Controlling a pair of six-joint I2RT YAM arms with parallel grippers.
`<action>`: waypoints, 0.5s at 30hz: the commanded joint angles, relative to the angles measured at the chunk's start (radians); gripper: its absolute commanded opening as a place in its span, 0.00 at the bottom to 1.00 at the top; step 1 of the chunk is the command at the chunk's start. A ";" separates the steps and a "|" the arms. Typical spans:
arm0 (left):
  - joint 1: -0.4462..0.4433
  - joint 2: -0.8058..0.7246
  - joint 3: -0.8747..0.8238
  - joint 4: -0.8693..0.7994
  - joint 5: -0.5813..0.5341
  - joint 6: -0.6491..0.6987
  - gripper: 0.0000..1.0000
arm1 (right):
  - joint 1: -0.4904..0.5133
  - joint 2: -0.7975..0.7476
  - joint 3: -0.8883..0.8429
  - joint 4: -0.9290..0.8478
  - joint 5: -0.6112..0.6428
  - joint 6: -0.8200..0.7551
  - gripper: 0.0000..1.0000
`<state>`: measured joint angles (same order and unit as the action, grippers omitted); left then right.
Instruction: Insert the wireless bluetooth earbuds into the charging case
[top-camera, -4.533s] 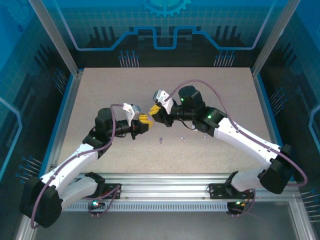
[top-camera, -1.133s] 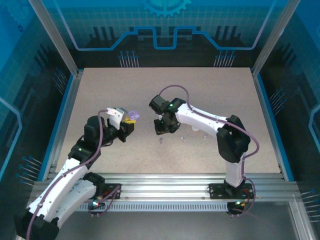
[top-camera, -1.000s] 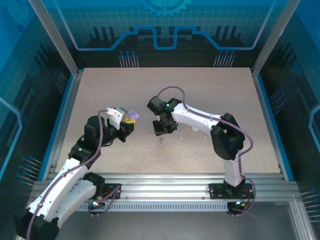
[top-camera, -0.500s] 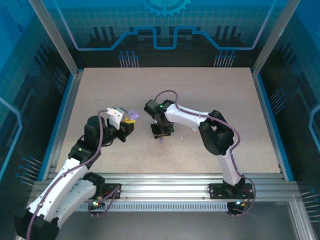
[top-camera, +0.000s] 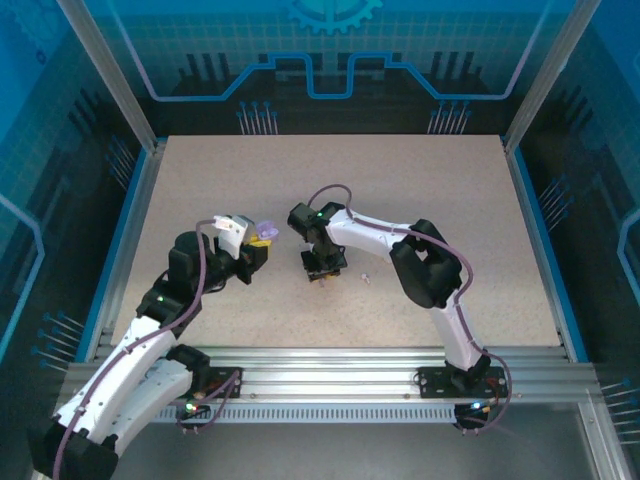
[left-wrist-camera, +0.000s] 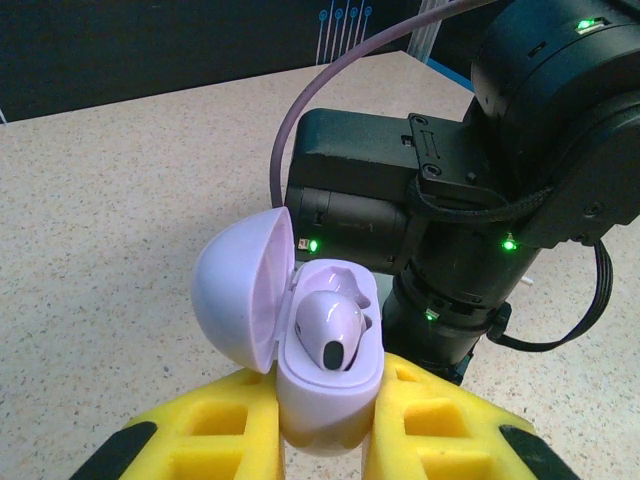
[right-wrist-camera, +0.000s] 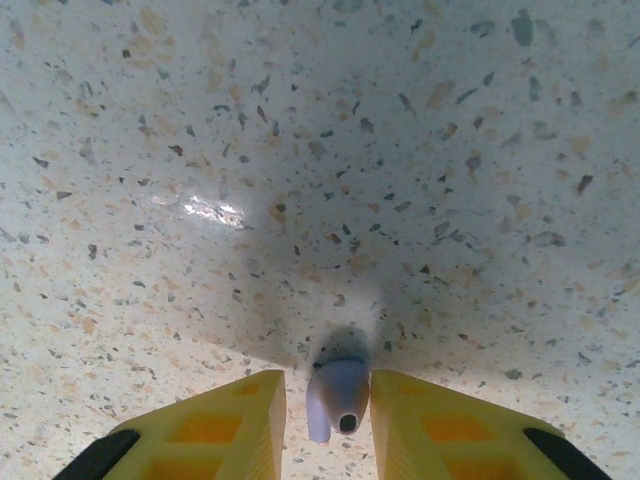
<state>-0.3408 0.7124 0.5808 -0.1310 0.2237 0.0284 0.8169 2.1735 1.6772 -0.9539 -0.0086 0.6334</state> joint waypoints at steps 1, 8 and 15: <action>0.008 0.001 0.013 0.000 -0.004 0.018 0.19 | -0.005 0.026 0.008 -0.035 -0.019 0.018 0.29; 0.009 0.000 0.013 0.006 -0.003 0.016 0.19 | -0.006 0.038 0.005 -0.031 -0.016 0.014 0.27; 0.009 0.004 0.011 0.008 0.003 0.013 0.19 | -0.008 0.053 0.002 -0.026 -0.015 0.011 0.24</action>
<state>-0.3408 0.7143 0.5808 -0.1307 0.2241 0.0284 0.8120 2.1906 1.6772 -0.9569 -0.0086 0.6361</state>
